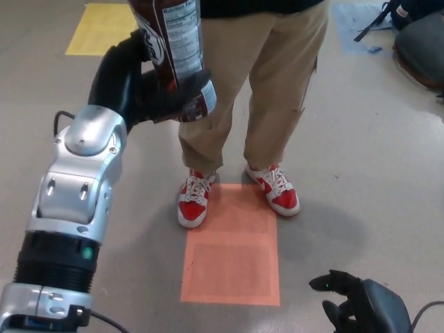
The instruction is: The robot recieved a bottle of protein shake from a person using its left hand and then shake the protein up and down 2 two times and hand it back to the person
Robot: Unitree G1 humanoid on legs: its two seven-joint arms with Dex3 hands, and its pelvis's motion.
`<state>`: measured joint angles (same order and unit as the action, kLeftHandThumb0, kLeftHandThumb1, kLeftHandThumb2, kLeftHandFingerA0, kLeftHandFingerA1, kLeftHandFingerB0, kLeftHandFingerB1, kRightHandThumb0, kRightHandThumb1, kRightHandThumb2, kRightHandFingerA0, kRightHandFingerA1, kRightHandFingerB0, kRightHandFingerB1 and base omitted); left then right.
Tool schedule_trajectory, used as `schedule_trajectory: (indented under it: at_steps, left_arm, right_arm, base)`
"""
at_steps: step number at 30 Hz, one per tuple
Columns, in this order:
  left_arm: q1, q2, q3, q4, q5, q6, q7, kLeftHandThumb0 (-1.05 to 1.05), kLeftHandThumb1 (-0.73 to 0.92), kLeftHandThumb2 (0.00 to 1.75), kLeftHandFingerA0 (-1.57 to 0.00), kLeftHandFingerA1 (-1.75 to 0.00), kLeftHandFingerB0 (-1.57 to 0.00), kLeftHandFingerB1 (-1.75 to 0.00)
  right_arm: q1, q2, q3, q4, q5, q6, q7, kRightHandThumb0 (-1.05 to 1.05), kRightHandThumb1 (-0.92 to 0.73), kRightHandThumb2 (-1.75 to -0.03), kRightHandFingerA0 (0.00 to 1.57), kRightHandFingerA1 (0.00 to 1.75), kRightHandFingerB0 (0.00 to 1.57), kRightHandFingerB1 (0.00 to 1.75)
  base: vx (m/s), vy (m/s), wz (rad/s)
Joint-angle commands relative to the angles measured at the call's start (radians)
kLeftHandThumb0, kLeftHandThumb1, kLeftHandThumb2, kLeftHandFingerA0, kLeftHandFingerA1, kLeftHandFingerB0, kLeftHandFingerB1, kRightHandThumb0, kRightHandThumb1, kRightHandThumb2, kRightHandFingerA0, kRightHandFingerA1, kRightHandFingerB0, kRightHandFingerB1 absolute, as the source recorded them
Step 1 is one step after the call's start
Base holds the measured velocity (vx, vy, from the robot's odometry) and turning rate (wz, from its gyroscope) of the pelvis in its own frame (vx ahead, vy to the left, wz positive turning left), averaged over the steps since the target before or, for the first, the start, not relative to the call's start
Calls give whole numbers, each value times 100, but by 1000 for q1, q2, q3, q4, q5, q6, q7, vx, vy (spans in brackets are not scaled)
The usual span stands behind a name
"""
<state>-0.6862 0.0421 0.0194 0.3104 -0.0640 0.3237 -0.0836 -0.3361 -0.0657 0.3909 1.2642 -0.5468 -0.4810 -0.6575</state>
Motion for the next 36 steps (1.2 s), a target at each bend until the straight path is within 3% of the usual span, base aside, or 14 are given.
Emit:
schedule_trajectory:
  at_steps: [1, 10, 12, 18, 25, 27, 36]
  left_arm:
    - [7, -25, 15, 23, -22, 54, 11, -17, 87, 65, -104, -96, -72, -98]
    - [-37, -65, 19, 89, -16, 83, 30, -17, 85, 64, -102, -93, -75, -97]
    - [-57, -78, 20, 112, -15, 98, 42, -16, 85, 66, -106, -94, -76, -101]
    - [-76, -94, 11, 146, 1, 115, 62, -18, 85, 65, -108, -92, -76, -101]
    - [-105, -94, -3, 148, 8, 103, 60, -18, 86, 64, -109, -92, -76, -101]
    - [-116, -93, -1, 141, 7, 114, 63, -21, 84, 68, -107, -95, -74, -101]
    - [-137, -75, 3, 119, 13, 123, 67, -16, 82, 66, -106, -94, -75, -100]
  right_arm:
    - [22, -13, 4, 5, -4, -1, -1, -21, -75, -64, 96, 58, 79, 44]
    - [28, -12, 0, 5, -1, 2, -4, -20, -75, -64, 96, 55, 80, 45]
    - [29, -11, 0, 3, -1, 3, -10, -22, -73, -63, 94, 61, 80, 45]
    - [37, -11, 19, 1, -21, 3, -35, -22, -74, -62, 94, 50, 80, 45]
    - [35, -14, 18, 1, -14, -7, -35, -22, -73, -62, 97, 60, 80, 45]
    - [33, -15, 13, -1, -8, -8, -24, -21, -73, -62, 95, 52, 80, 45]
    - [27, -13, 2, -1, 2, -3, -1, -22, -74, -62, 94, 52, 80, 45]
  base:
    - [0, 0, 0]
    - [0, 0, 0]
    - [0, 0, 0]
    - [0, 0, 0]
    - [0, 0, 0]
    - [0, 0, 0]
    - [0, 0, 0]
